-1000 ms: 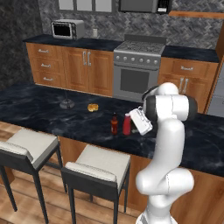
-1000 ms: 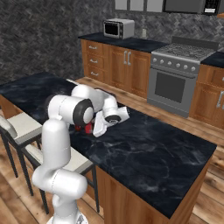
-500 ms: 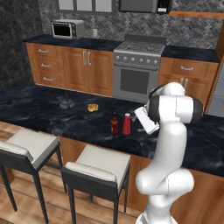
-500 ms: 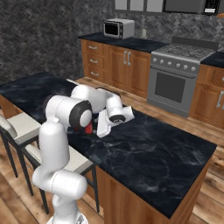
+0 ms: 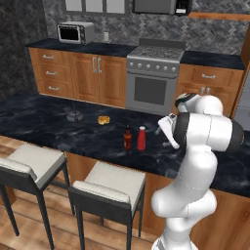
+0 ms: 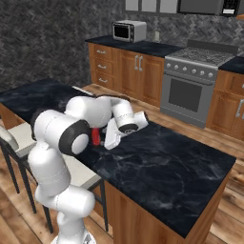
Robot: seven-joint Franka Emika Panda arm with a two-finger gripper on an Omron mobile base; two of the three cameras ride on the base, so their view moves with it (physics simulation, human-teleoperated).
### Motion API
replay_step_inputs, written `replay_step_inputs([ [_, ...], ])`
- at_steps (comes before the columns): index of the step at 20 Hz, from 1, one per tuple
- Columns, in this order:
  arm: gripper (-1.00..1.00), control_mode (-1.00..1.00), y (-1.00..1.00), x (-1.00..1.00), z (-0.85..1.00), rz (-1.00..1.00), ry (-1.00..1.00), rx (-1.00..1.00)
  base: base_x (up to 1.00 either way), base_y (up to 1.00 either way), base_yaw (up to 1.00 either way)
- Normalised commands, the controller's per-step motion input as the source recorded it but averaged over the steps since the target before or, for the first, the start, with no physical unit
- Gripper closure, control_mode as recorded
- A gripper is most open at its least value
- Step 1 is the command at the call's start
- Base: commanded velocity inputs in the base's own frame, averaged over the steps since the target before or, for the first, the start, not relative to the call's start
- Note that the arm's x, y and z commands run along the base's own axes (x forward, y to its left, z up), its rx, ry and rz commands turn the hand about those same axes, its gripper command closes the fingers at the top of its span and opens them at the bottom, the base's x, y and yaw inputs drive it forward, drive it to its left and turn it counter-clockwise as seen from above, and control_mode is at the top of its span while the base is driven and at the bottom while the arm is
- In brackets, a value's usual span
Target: Move the condiment bottle and ketchup from the cabinet to the dining counter.
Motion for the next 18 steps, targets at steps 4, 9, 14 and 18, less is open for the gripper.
replay_step_inputs([
  [4, -1.00, -1.00, -0.15, -0.54, 0.45, -0.20, 0.13, 0.00, 0.00, 0.00, 0.00],
  [9, -1.00, -1.00, -0.09, -0.51, 0.44, -0.26, 0.10, 0.00, 0.00, 0.00, 0.00],
  [14, -1.00, -1.00, -0.04, -0.46, 0.47, -0.27, 0.15, -0.02, 0.00, 0.00, 0.00],
  [18, -1.00, -1.00, -0.06, -0.43, 0.49, -0.24, 0.20, -0.06, 0.00, 0.00, 0.00],
])
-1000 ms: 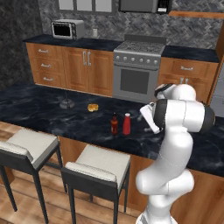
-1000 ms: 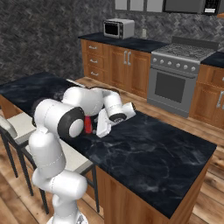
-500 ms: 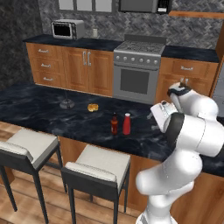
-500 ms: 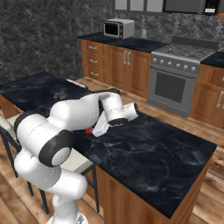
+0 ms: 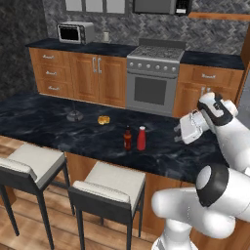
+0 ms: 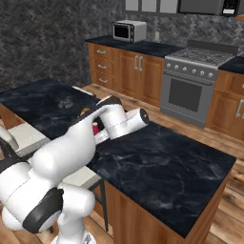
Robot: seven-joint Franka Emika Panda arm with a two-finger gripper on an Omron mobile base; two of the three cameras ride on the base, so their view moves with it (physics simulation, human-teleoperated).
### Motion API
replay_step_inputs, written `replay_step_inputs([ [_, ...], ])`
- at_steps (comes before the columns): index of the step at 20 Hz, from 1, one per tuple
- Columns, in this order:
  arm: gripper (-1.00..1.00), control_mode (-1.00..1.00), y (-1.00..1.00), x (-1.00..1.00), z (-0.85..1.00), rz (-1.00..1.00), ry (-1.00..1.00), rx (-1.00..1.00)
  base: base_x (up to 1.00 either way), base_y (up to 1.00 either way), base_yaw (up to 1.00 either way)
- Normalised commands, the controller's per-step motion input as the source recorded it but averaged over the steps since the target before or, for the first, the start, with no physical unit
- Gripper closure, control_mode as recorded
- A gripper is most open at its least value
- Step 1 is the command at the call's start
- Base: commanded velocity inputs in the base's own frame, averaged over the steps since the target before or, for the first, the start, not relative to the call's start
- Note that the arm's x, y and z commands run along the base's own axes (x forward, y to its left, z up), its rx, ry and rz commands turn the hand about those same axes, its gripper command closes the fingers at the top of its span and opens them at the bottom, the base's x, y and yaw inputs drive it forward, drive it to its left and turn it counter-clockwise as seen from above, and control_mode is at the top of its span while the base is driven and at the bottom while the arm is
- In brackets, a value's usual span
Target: Move the condiment bottle and ketchup from the cabinet to the dining counter.
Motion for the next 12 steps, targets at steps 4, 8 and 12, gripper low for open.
replay_step_inputs([
  [4, -1.00, -1.00, -0.11, -0.48, 0.49, -0.18, 0.19, -0.09, 0.00, 0.00, 0.00],
  [8, -1.00, -1.00, -0.10, -0.59, 0.42, -0.13, 0.11, -0.11, 0.00, 0.00, 0.00],
  [12, -1.00, -1.00, -0.01, -0.60, 0.37, -0.14, 0.07, -0.15, 0.00, 0.00, 0.00],
])
